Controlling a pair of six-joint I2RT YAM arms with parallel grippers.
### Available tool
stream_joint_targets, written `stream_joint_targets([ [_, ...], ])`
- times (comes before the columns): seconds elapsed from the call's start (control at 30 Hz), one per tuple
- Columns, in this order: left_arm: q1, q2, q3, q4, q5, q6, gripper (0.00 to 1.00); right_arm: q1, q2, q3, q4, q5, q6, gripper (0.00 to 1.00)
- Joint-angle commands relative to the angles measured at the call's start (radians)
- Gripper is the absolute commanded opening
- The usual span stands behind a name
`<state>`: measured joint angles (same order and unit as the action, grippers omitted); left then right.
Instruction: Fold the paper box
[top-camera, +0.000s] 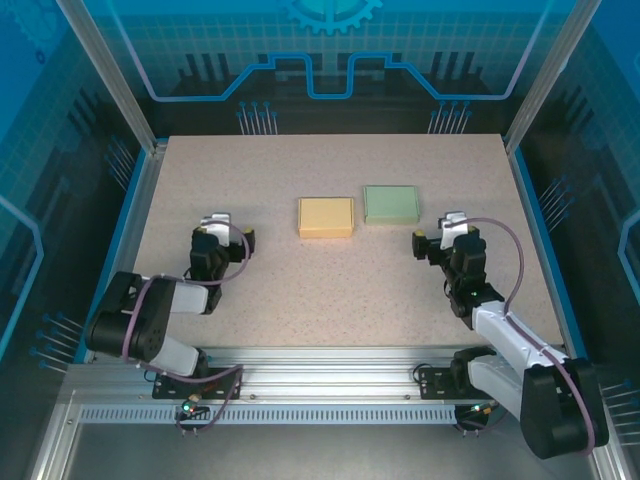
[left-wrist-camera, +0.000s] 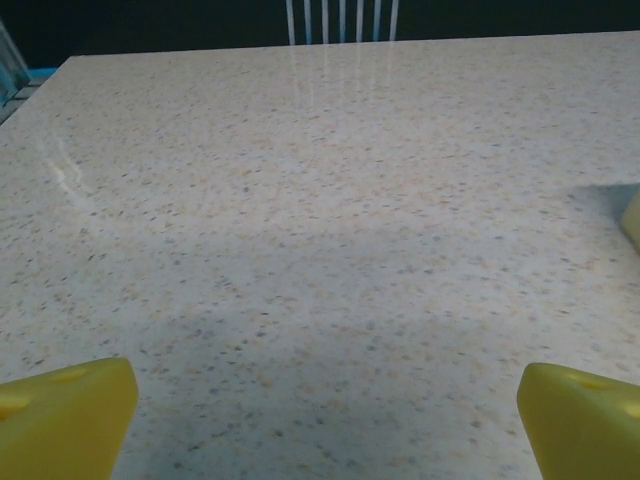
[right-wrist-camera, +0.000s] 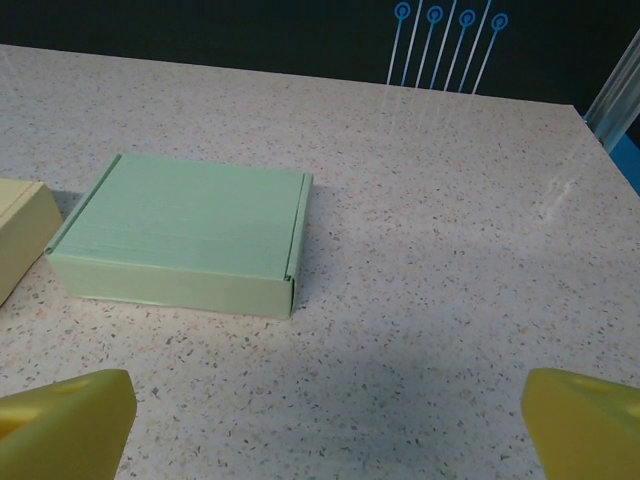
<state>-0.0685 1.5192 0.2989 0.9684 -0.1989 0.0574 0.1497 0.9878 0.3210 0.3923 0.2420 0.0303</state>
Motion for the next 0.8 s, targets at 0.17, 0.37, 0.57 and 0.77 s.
stream_joint_targets([
  [0.17,0.079,0.029,0.076,-0.037,0.121,-0.082,0.99,-0.015,0.037,-0.093,0.25,-0.14,-0.077,1.0],
  [0.37,0.079,0.029,0.073,-0.035,0.121,-0.081,0.99,-0.01,0.156,-0.1,0.361,-0.212,-0.122,1.0],
  [0.57,0.08,0.029,0.073,-0.036,0.121,-0.08,0.99,-0.01,0.227,-0.12,0.495,-0.254,-0.167,1.0],
  [0.77,0.08,0.029,0.077,-0.04,0.123,-0.077,0.99,-0.054,0.421,-0.073,0.6,-0.293,-0.134,1.0],
])
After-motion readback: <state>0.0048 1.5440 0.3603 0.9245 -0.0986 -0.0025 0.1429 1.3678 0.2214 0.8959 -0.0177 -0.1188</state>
